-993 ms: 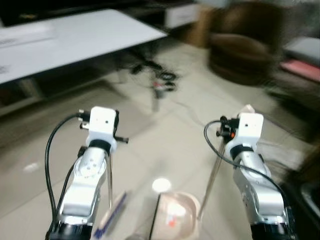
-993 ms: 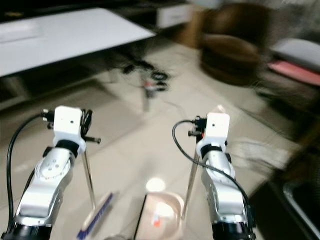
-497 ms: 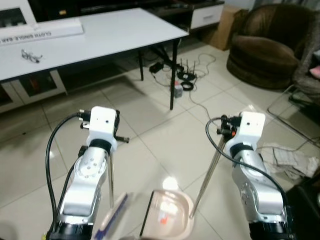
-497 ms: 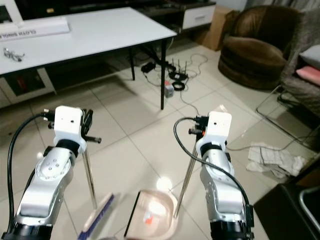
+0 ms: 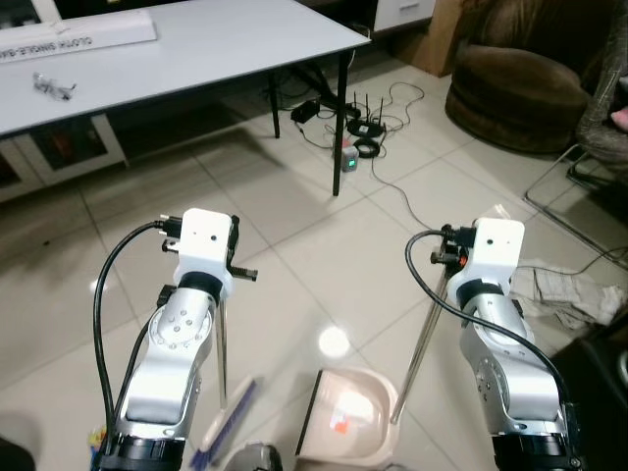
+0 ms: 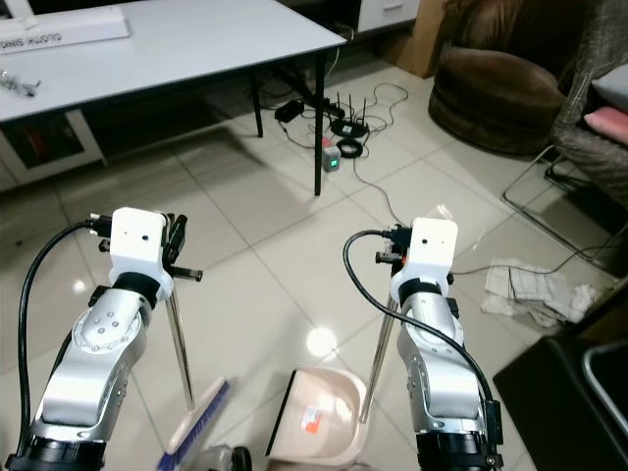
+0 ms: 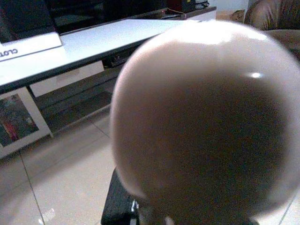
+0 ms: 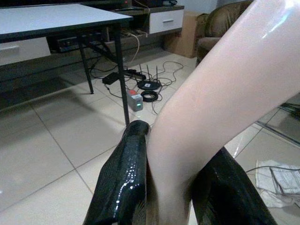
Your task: Sweep floor
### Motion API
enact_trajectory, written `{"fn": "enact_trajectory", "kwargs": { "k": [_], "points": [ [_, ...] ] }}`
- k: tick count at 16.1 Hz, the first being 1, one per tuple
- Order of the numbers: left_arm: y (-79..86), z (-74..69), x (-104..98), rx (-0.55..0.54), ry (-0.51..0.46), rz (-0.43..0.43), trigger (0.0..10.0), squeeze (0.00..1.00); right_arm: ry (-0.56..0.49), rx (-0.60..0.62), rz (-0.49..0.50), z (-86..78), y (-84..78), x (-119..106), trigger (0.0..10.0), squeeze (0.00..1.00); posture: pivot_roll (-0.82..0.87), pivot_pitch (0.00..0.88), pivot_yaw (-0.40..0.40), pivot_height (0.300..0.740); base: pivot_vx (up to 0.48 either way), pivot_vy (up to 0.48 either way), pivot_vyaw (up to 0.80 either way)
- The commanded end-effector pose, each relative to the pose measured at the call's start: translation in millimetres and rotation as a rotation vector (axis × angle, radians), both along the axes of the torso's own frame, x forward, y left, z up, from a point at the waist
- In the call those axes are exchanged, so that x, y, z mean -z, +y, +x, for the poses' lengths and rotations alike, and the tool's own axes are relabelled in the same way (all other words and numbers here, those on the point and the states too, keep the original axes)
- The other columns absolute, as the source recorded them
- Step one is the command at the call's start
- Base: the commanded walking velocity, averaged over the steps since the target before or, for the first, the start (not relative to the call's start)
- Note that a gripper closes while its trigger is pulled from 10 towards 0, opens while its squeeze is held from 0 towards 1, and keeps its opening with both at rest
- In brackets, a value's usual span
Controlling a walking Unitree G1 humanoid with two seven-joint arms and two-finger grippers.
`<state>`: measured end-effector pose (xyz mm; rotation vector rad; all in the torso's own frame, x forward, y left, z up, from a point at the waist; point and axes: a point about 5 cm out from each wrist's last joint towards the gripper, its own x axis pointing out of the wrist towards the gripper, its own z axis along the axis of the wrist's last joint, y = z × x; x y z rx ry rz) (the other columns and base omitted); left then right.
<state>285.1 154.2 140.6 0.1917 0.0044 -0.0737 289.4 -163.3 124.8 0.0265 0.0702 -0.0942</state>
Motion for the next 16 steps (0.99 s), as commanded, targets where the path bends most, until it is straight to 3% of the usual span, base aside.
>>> {"fn": "enact_trajectory", "kwargs": {
  "k": [1, 16],
  "points": [
    [-0.6, 0.5, -6.3, 0.008, -0.023, 0.008, 10.0, 0.0, -0.033, 0.001, 0.002, 1.6, 0.5, -7.6, 10.0, 0.0, -0.03, 0.0, 0.0, 0.74, -0.3, 0.0, 0.0],
    [-2.7, 0.3, -4.7, 0.029, -0.012, 0.017, 10.0, 0.0, -0.023, 0.015, 0.009, 0.7, -1.0, -6.3, 10.0, 0.0, -0.04, 0.0, 0.003, 0.74, -0.3, 0.0, 0.0]
  ]
}}
